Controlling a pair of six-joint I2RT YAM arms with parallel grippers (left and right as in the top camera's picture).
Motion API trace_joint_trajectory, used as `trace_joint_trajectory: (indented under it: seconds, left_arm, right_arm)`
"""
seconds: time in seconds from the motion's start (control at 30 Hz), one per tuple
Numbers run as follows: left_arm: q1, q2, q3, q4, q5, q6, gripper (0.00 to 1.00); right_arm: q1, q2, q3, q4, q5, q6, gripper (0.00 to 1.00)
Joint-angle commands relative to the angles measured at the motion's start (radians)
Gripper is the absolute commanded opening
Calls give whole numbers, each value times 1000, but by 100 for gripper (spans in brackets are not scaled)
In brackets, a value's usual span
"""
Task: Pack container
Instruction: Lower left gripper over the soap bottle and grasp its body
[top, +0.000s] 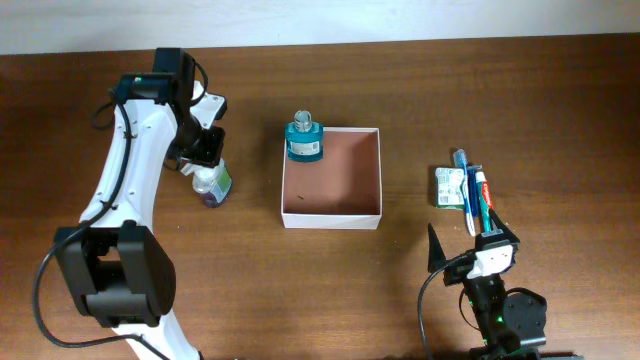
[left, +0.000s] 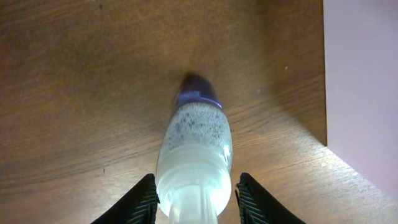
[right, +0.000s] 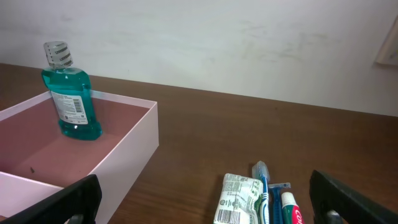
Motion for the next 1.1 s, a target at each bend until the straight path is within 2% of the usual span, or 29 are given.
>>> trace_joint_trajectory:
  seconds: [0.0,0.6,0.83,1.07]
  left_arm:
    - [5,11,-10,-17,-38,-6,43]
    - [5,11,-10,-34,-72,-6,43]
    - [5,11,-10,-27,-71,-6,37]
    - [5,11,-10,-26,-68,-7,37]
  right_arm:
    - [-8,-7,-5,-5,-2,4,98]
    - [-8,-7,-5,-5,-2,4,98]
    - [-8,-7,-5,-5,-2,4,98]
    - [-8,-7,-5,-5,-2,4,98]
